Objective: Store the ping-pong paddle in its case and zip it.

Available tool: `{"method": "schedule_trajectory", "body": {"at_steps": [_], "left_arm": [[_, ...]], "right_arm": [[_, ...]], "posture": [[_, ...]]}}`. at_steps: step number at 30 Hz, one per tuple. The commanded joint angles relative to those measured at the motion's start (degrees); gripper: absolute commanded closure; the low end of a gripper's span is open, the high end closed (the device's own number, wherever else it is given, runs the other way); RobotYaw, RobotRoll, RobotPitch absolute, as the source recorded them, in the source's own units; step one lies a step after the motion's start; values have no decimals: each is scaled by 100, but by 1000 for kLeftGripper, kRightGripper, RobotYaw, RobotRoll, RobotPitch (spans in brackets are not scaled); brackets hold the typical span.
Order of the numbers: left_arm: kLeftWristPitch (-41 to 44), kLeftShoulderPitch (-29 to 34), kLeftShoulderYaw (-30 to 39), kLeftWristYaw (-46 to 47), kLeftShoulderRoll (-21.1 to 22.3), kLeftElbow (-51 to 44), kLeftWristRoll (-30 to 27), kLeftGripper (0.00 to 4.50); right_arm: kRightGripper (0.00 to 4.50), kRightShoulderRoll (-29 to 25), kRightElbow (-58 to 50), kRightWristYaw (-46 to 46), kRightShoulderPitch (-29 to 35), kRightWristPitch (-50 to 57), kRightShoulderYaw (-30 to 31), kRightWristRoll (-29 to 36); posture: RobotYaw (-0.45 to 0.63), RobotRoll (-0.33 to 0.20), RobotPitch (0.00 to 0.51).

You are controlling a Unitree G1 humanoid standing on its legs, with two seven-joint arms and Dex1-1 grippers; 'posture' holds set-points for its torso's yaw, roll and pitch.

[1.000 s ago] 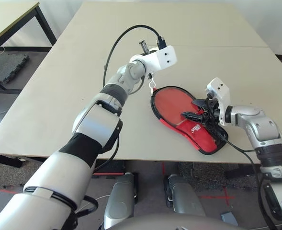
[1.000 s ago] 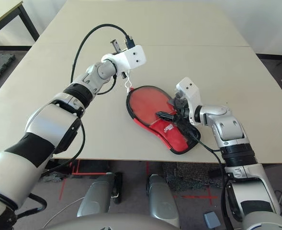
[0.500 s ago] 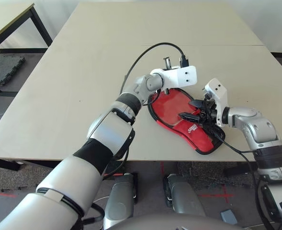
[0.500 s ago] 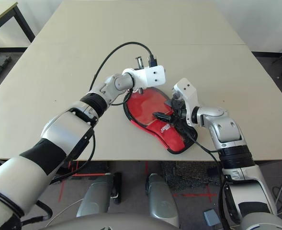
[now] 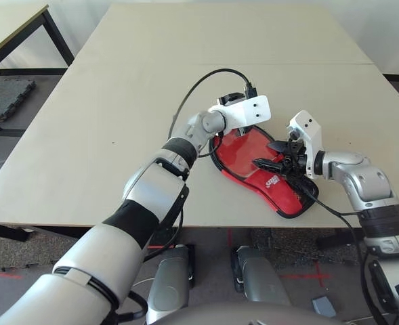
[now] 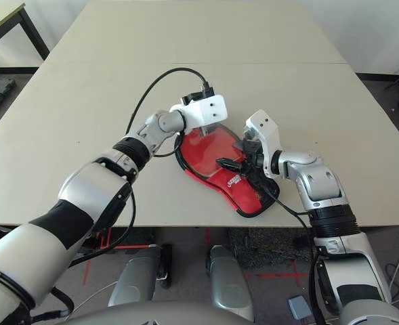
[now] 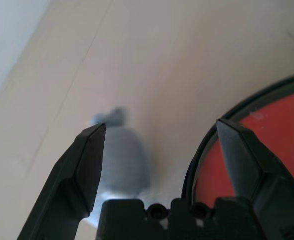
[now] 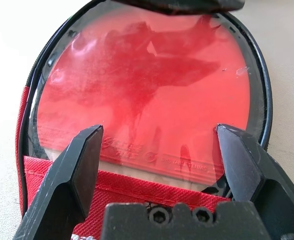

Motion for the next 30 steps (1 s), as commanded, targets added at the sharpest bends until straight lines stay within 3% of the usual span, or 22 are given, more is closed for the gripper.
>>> {"method": "schedule_trajectory", "body": {"at_steps": [1, 11, 19, 24, 30], "left_arm": [[144, 11, 162, -146, 40, -39, -182, 33], [189, 96, 432, -622, 319, -164, -507, 33], [264, 418, 463, -2224, 746, -521, -829, 33], [771, 776, 429, -3150, 701, -847, -1054, 33], [1149, 1088, 288, -3464, 658, -1193, -1079, 33]], "right_arm": [[0, 104, 395, -1, 99, 154, 275, -66], [0, 132, 469, 16, 81, 98, 276, -81], [0, -2, 394, 106, 83, 97, 157, -1], [0, -170, 263, 312, 0, 162, 109, 105], [0, -427, 17, 559, -255, 352, -55, 344]], "posture": [[19, 0, 134], [25, 0, 130], [41, 0, 132], [51, 0, 139], [45, 0, 140]]}}
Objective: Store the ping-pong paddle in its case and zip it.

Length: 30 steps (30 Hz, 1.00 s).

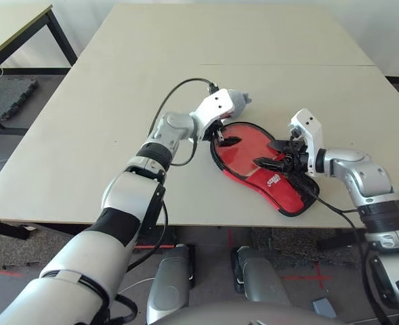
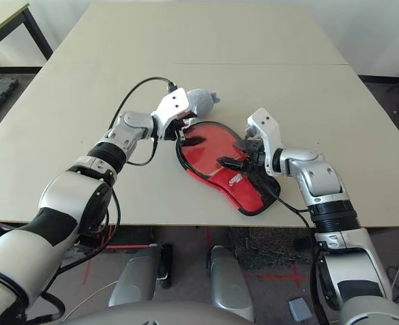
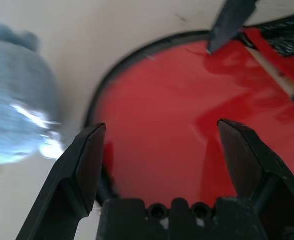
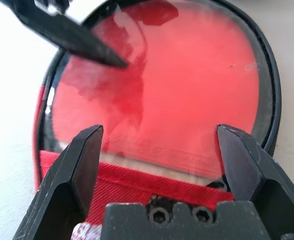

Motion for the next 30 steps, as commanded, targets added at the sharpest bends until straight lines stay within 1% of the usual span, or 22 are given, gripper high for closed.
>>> {"method": "schedule_trajectory", "body": {"at_steps": [1, 5, 8, 10, 14, 16, 22, 27, 30], "left_arm": [[208, 204, -158, -214, 0, -259, -32, 33], [366, 385, -251, -266, 10, -391, -40, 33], [420, 451, -304, -277, 19, -493, -47, 33], [453, 484, -330, -287, 27, -554, -67, 33], [517, 591, -406, -329, 47, -722, -86, 33], [558, 656, -431, -342, 46, -826, -105, 33], [809, 950, -533, -422, 62, -1349, -180, 33], [1050, 1185, -632, -439, 104, -1821, -264, 33], [1253, 1385, -701, -467, 151, -2224, -322, 33]], "right_arm": [[0, -201, -175, 192, -112, 203, -44, 185], [0, -277, -152, 212, -460, 436, -347, 504], [0, -204, 85, 80, -843, 438, -551, 621], [0, -67, 448, -117, -1176, 292, -642, 583], [0, 394, 1626, -779, -1888, -335, -643, 222], [0, 659, 2189, -927, -2147, -549, -647, 164], [0, 1269, 3406, -1302, -2577, -1379, -686, -76], [0, 1538, 4064, -1564, -2808, -1824, -803, -161], [0, 1619, 4285, -1711, -2885, -2030, -859, -176]], "posture": [[44, 0, 140], [45, 0, 137], [50, 0, 135], [54, 0, 138], [72, 0, 145], [86, 0, 150], [112, 0, 165], [129, 0, 176], [140, 0, 186]]}}
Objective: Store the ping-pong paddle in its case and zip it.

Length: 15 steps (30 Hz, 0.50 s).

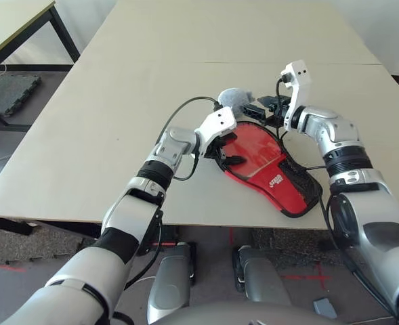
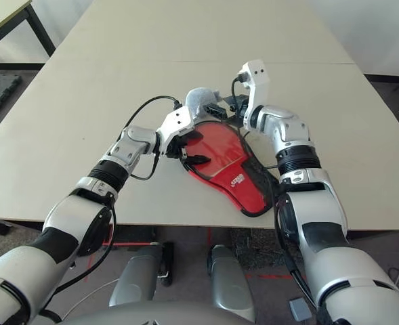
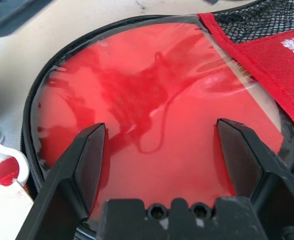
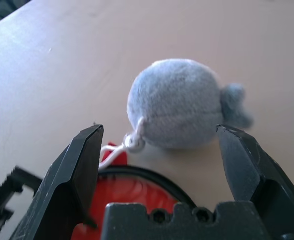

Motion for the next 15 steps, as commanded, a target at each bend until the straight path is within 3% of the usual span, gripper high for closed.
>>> {"method": "schedule_trajectory", "body": {"at_steps": [1, 15], "left_arm": [[339, 334, -220, -90, 94, -287, 4, 33], [966, 807, -428, -14, 226, -1344, -205, 33]], "right_arm": [[0, 40, 266, -192, -90, -285, -151, -65], [0, 258, 929, -547, -329, -847, -238, -320]], "posture": [[142, 0, 189], [170, 0, 206]]}}
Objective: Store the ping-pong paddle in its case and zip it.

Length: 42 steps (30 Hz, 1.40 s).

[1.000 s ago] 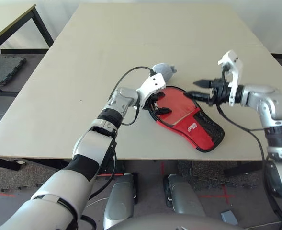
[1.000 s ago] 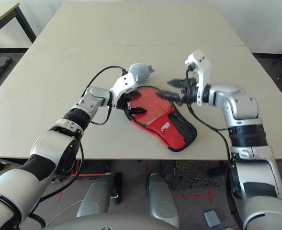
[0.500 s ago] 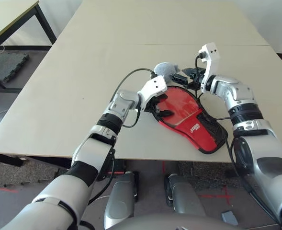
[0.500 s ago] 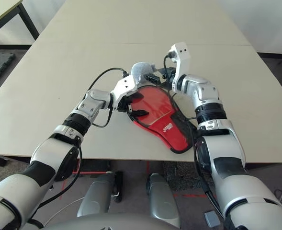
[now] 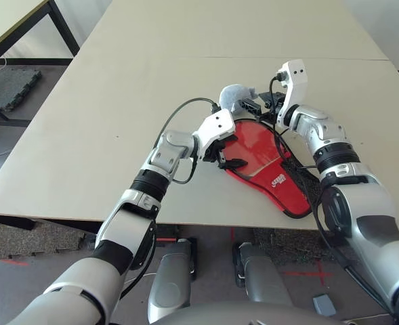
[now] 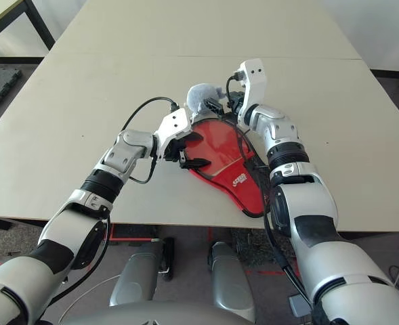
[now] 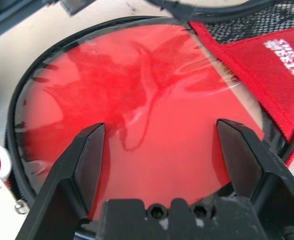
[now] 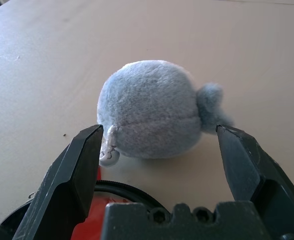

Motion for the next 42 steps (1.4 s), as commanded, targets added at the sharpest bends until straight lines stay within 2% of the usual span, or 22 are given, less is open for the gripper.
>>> {"method": "schedule_trajectory", "body": {"at_steps": [1, 2, 5, 15, 28, 29, 32, 41, 42], "left_arm": [[238, 250, -226, -15, 62, -3, 7, 33], [259, 265, -232, -8, 68, -35, -1, 33], [314, 299, -247, 6, 89, -126, -33, 0], [439, 384, -323, 52, 136, -329, -122, 0], [472, 383, -413, 115, 117, -365, -209, 0], [472, 385, -420, 117, 114, -368, -213, 0], [459, 371, -439, 113, 104, -354, -226, 0], [426, 319, -456, 109, 63, -289, -238, 0], [424, 321, -461, 104, 60, -287, -238, 0]], "right_arm": [[0, 64, 320, -146, -149, -161, -66, -83], [0, 86, 404, -190, -175, -202, -72, -104], [621, 139, 658, -365, -243, -310, -68, -180], [4457, 196, 1010, -508, -321, -496, -89, -282], [4457, 60, 782, -354, -344, -411, -167, -226], [4300, 36, 709, -317, -328, -372, -168, -210], [3501, -60, 374, -176, -205, -195, -140, -174], [73, -338, -868, 100, 146, 569, -68, -95], [30, -341, -880, 89, 128, 579, -67, -107]], "posture": [[171, 0, 206], [174, 0, 205], [181, 0, 206], [188, 0, 210], [181, 0, 206], [178, 0, 206], [173, 0, 205], [160, 0, 206], [159, 0, 207]]}}
